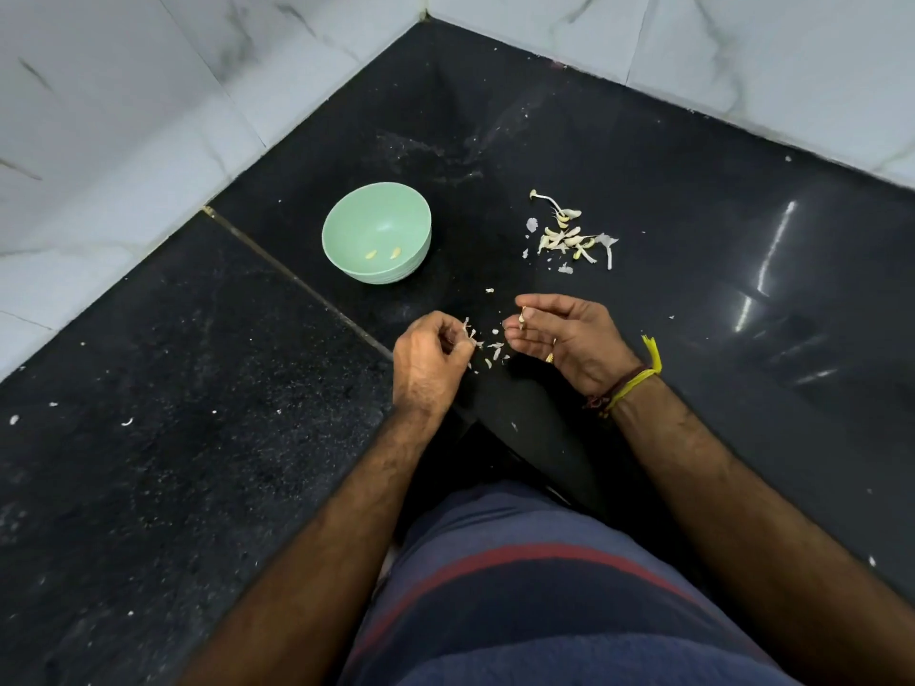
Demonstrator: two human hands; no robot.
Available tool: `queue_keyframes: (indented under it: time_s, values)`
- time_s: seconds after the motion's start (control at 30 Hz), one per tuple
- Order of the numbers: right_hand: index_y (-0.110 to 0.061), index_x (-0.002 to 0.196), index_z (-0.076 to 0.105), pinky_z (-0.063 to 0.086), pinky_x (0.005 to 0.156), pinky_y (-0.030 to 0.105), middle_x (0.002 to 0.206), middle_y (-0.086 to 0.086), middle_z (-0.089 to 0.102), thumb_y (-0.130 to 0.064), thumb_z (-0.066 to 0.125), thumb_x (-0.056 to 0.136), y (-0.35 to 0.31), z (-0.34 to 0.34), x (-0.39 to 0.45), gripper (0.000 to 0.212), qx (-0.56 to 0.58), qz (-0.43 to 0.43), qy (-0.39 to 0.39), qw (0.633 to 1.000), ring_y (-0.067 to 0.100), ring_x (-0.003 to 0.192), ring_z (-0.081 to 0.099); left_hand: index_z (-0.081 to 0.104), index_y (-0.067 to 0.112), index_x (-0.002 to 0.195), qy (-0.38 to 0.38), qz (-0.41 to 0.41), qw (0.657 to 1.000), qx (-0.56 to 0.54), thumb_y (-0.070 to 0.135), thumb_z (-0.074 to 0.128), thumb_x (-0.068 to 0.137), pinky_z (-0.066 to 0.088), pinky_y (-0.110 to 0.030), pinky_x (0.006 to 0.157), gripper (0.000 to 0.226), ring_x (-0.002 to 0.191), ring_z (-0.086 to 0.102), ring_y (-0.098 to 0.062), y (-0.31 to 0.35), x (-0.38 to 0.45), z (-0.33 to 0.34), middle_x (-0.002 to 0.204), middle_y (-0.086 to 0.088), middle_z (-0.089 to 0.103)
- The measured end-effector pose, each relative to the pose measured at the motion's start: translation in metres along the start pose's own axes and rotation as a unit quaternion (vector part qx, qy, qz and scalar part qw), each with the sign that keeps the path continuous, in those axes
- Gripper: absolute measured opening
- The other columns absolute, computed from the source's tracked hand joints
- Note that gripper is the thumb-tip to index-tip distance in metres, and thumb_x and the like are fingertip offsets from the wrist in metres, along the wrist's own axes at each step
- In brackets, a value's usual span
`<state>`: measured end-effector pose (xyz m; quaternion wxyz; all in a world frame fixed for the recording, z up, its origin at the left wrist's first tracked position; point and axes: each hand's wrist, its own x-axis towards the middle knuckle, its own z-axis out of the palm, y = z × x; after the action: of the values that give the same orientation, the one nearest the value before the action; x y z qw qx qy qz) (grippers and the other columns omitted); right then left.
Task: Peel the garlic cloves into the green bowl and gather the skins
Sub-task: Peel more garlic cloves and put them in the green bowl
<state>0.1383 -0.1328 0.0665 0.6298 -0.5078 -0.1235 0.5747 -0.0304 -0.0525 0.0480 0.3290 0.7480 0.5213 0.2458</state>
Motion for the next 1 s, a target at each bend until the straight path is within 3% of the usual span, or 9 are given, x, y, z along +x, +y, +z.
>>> queue_keyframes:
  time_s: [0.07, 0.17, 0.23, 0.43, 0.6, 0.87, 1.0]
  values:
    - [0.004, 0.103, 0.066, 0.062, 0.072, 0.033, 0.088, 0.021, 0.074, 0.001, 0.065, 0.090, -0.003, 0.002, 0.001, 0.014, -0.006, -0.006, -0.001, 1.000, 0.025, 0.077, 0.074, 0.073, 0.020, 0.095, 0.007, 0.018, 1.000, -0.016, 0.010, 0.067, 0.083, 0.057, -0.037, 0.077, 0.017, 0.076, 0.064, -0.012, -0.001, 0.002, 0.000, 0.086, 0.003, 0.070]
    - [0.002, 0.098, 0.067, 0.062, 0.073, 0.032, 0.088, 0.019, 0.074, -0.001, 0.066, 0.088, -0.003, 0.005, 0.003, 0.010, -0.007, 0.000, -0.008, 1.000, 0.024, 0.078, 0.074, 0.075, 0.016, 0.114, 0.027, 0.074, 0.995, -0.067, 0.006, 0.064, 0.091, 0.056, -0.024, 0.080, 0.027, 0.080, 0.064, -0.005, 0.005, -0.001, -0.002, 0.094, 0.001, 0.073]
    - [0.001, 0.095, 0.068, 0.061, 0.072, 0.030, 0.083, 0.014, 0.074, -0.003, 0.067, 0.087, 0.001, 0.006, 0.003, 0.009, -0.011, 0.004, -0.004, 1.000, 0.020, 0.075, 0.072, 0.076, 0.013, 0.112, 0.027, 0.101, 0.989, -0.104, 0.007, 0.068, 0.092, 0.052, -0.017, 0.075, 0.022, 0.078, 0.064, -0.003, 0.014, -0.005, -0.002, 0.091, 0.001, 0.073]
    - [-0.001, 0.090, 0.072, 0.060, 0.069, 0.026, 0.076, 0.011, 0.073, -0.003, 0.069, 0.084, 0.012, 0.013, 0.002, 0.007, -0.026, 0.007, -0.012, 1.000, 0.016, 0.068, 0.070, 0.080, 0.009, 0.093, -0.001, 0.087, 0.980, -0.177, 0.014, 0.082, 0.083, 0.055, -0.022, 0.070, 0.011, 0.072, 0.068, -0.012, 0.018, -0.010, -0.002, 0.085, -0.001, 0.075]
    - [0.000, 0.092, 0.073, 0.060, 0.068, 0.026, 0.076, 0.011, 0.073, -0.012, 0.074, 0.074, 0.016, 0.014, 0.002, 0.021, -0.043, -0.006, -0.004, 0.999, 0.016, 0.068, 0.069, 0.079, 0.007, 0.092, -0.028, 0.075, 0.983, -0.168, 0.009, 0.080, 0.084, 0.055, -0.015, 0.067, 0.008, 0.069, 0.068, -0.003, 0.015, -0.010, -0.002, 0.081, 0.000, 0.076]
    - [0.000, 0.090, 0.073, 0.059, 0.065, 0.025, 0.074, 0.012, 0.072, 0.000, 0.070, 0.085, 0.021, 0.018, -0.002, 0.006, -0.118, -0.067, 0.006, 0.991, 0.015, 0.066, 0.068, 0.079, 0.009, 0.091, -0.032, 0.086, 0.984, -0.153, 0.005, 0.074, 0.085, 0.057, -0.019, 0.067, 0.008, 0.065, 0.068, -0.002, 0.010, -0.014, -0.003, 0.076, 0.006, 0.074]
    - [0.001, 0.091, 0.073, 0.061, 0.072, 0.034, 0.079, 0.019, 0.072, -0.001, 0.072, 0.085, 0.022, 0.018, -0.002, 0.007, -0.163, -0.097, 0.012, 0.982, 0.023, 0.071, 0.067, 0.078, 0.006, 0.089, -0.012, 0.116, 0.988, -0.105, 0.003, 0.072, 0.083, 0.055, -0.018, 0.066, 0.008, 0.066, 0.066, -0.009, 0.008, -0.017, 0.001, 0.080, -0.001, 0.072]
